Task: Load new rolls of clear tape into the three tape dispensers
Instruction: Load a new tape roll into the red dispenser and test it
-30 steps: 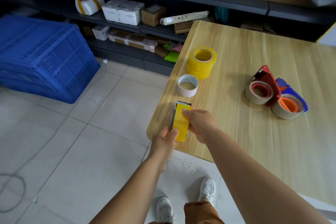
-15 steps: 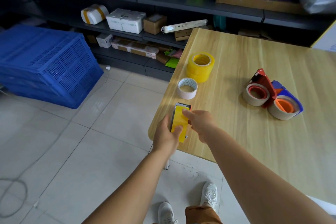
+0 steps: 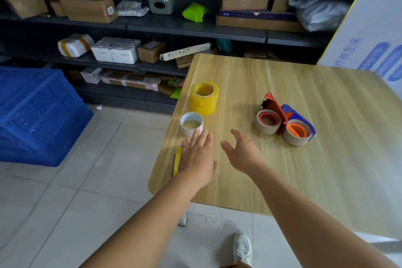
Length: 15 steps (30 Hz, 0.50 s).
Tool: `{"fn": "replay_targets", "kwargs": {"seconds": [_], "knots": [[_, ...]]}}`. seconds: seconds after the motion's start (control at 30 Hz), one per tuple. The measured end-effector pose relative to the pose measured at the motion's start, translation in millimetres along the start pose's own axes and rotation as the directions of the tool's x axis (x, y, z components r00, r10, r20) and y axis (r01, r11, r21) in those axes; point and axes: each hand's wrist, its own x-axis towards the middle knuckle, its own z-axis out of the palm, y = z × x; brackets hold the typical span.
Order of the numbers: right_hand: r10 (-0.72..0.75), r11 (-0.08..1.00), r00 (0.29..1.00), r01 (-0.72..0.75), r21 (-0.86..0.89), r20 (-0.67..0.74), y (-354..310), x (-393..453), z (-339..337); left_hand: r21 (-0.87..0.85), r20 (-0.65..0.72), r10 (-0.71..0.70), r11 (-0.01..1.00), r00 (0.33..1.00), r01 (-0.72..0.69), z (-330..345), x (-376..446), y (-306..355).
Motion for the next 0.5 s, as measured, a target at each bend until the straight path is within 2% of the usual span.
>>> {"fn": "replay_targets", "kwargs": {"seconds": [0.23, 0.5], "knots": [[0.022, 0.995, 0.996, -0.03, -0.092, -0.085, 48.7, 32.2, -44.7, 0.026, 0.112, 0.089, 0.995, 0.99, -0.092, 9.5, 56.9, 46.9], [0.023, 0.983, 0.997, -0.035, -0.179, -0.073, 124.3, 95.9, -82.3, 0.043, 0.214, 0.124, 0.99, 0.969, -0.136, 45.0, 140.3, 116.6]]}}
